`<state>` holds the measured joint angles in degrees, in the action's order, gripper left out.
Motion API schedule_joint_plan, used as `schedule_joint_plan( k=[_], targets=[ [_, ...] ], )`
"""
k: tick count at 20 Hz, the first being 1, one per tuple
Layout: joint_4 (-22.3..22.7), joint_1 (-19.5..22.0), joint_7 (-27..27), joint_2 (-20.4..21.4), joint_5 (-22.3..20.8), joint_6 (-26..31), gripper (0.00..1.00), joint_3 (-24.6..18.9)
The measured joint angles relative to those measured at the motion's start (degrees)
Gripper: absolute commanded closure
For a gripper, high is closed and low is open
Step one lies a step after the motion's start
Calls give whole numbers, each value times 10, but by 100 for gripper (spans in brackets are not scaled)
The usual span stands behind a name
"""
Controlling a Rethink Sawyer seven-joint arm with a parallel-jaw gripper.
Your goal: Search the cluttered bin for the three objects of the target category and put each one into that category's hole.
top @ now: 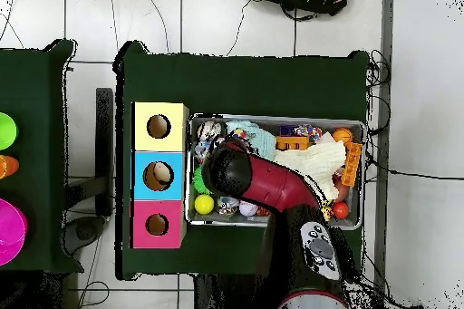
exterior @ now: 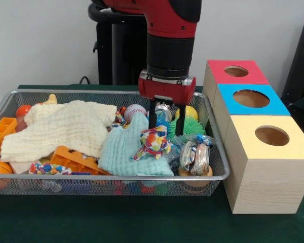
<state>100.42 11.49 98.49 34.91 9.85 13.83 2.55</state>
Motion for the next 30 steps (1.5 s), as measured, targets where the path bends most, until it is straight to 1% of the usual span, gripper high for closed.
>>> schedule_joint_plan(
  k=[8, 24, 28, 30],
  targets=[
    [-10, 0, 0, 0, 1, 15, 0, 0],
    [-39, 8, 0, -2, 1, 21, 0, 0],
    [-54, 9, 0, -5, 1, 45, 0, 0],
    [-68, 9, 0, -8, 1, 67, 0, 0]
  ],
)
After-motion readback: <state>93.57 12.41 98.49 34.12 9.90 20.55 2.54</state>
